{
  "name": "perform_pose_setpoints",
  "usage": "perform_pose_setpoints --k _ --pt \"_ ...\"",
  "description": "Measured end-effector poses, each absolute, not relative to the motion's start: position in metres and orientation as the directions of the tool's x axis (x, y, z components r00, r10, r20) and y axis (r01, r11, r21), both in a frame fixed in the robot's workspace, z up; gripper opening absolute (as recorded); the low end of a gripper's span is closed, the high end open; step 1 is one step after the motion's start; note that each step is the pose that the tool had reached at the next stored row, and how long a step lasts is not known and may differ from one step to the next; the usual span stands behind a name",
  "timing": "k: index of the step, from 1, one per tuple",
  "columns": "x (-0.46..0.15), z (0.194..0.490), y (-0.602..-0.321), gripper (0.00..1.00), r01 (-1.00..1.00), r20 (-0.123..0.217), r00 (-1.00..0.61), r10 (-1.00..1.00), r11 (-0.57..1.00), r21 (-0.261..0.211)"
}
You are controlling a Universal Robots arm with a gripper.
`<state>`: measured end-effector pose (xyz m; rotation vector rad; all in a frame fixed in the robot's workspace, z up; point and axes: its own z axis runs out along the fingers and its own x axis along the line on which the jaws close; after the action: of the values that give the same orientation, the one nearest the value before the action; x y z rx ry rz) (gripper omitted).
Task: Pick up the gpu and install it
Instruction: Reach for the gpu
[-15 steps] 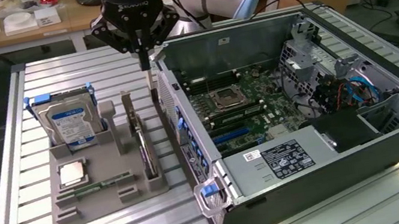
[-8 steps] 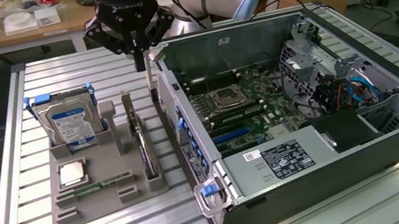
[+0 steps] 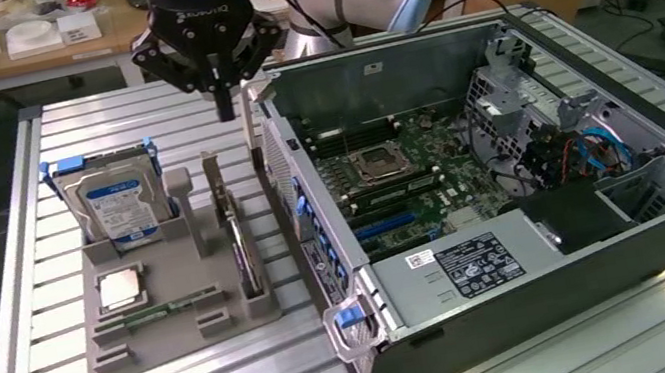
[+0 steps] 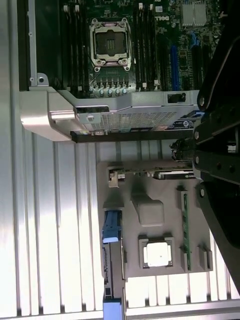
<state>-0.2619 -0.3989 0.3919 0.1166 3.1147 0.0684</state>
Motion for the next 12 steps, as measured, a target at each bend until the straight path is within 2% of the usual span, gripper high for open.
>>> perform_pose_setpoints --k 12 --pt "-0.274 0.392 -0.399 0.11 0.074 -0.022 -0.997 0.075 0.996 0.045"
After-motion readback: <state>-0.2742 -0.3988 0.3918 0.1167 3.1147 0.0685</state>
